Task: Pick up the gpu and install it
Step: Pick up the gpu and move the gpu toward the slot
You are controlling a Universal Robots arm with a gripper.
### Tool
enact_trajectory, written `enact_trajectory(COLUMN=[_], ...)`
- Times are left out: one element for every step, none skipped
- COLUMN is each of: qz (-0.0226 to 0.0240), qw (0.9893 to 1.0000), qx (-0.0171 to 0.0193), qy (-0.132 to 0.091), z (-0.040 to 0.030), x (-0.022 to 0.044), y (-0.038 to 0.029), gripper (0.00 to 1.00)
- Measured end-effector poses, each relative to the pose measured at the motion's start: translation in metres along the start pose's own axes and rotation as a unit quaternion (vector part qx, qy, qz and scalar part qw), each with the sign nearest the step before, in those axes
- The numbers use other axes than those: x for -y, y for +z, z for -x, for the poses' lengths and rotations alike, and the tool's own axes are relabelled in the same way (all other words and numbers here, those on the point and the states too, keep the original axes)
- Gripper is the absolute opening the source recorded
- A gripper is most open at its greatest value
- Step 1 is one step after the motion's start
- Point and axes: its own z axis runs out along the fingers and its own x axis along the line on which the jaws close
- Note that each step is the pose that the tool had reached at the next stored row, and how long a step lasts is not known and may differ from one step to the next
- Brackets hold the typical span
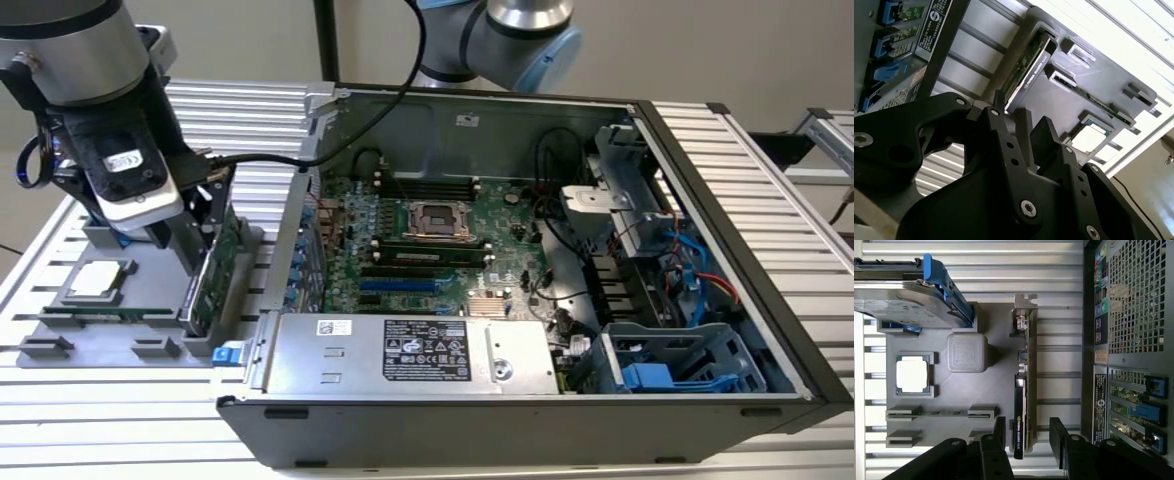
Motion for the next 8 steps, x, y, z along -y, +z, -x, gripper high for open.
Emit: enact_trajectory(qz=[0.0002, 0.0001, 0.0000, 0.0000, 0.0000, 0.0000, 0.0000, 0.0000], qw=[1.0000, 1.0000, 1.0000, 1.0000, 1.0000, 1.0000, 1.0000, 1.0000], qx=[0.0002, 0.0001, 0.0000, 0.0000, 0.0000, 0.0000, 0.0000, 0.0000], qy=[0.000, 0.000, 0.000, 0.000, 0.000, 0.000, 0.000, 0.000], z=[0.0000, 0.0000, 0.0000, 0.0000, 0.0000, -0.0001, -0.0001, -0.0001], x=[0.0000, 0.0001, 0.0001, 0.0001, 0.0001, 0.0001, 0.0001, 0.0001], y=[0.0008, 0.0016, 0.0026, 0.0037, 0.0049, 0.0060, 0.0073, 0.0085], gripper=[1.00, 1.00, 1.00, 1.00, 1.00, 1.00, 1.00, 1.00])
